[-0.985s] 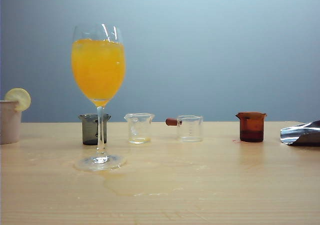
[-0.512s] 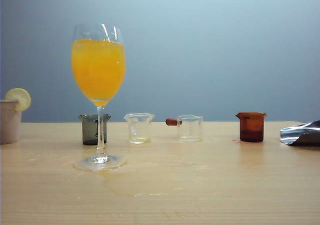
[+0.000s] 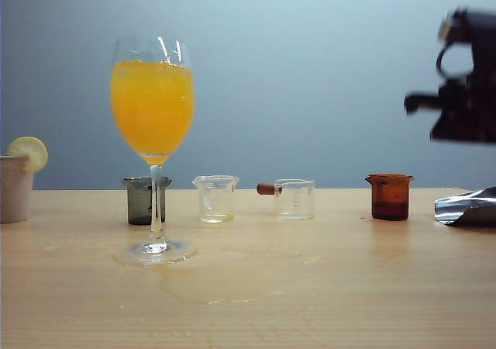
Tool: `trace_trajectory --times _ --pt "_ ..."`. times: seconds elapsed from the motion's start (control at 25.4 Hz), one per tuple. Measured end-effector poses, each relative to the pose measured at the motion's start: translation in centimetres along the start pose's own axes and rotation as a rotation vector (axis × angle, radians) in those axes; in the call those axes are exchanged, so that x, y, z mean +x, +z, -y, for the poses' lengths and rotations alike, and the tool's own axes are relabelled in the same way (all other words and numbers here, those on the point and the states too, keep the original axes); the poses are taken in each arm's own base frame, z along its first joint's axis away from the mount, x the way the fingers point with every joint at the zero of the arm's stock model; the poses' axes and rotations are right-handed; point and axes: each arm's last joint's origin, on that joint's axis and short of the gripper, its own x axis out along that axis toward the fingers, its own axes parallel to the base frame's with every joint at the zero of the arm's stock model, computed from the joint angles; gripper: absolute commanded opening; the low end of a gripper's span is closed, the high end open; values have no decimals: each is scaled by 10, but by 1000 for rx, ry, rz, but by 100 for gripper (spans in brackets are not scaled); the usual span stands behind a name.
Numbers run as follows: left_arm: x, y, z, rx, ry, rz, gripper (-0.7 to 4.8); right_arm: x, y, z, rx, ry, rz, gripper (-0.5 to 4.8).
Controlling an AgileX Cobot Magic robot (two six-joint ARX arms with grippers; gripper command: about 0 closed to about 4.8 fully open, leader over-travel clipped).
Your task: Pick up the fourth measuring cup from the left, pour the grenadine inside into the goblet, and finally put the measuring cup back in its original place.
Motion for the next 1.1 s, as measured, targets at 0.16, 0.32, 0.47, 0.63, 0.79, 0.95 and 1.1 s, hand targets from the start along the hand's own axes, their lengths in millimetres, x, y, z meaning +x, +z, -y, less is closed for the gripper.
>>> trace_trajectory --times 0.16,0.32,0.47,0.63,0.79,0.95,1.1 --pt "10 -5 8 19 -54 -35 -5 16 -25 1 -6 -14 -56 -3" --pt "18 -9 8 22 -65 -67 -5 35 -39 0 -5 -20 -50 -2" --pt "19 -9 9 22 -68 -68 -5 52 -40 -2 -6 -19 -50 258" --pt "20 -10 9 21 -100 -70 -5 74 -37 -4 -5 -23 -51 398" --pt "23 -12 11 17 -145 -83 -5 87 -40 -4 -24 -47 -57 425" --pt "24 -13 11 12 -155 -96 -5 100 -48 -5 -37 -49 -86 464" --pt "24 -15 11 9 -175 -112 -5 105 -52 -5 -40 -50 -99 464"
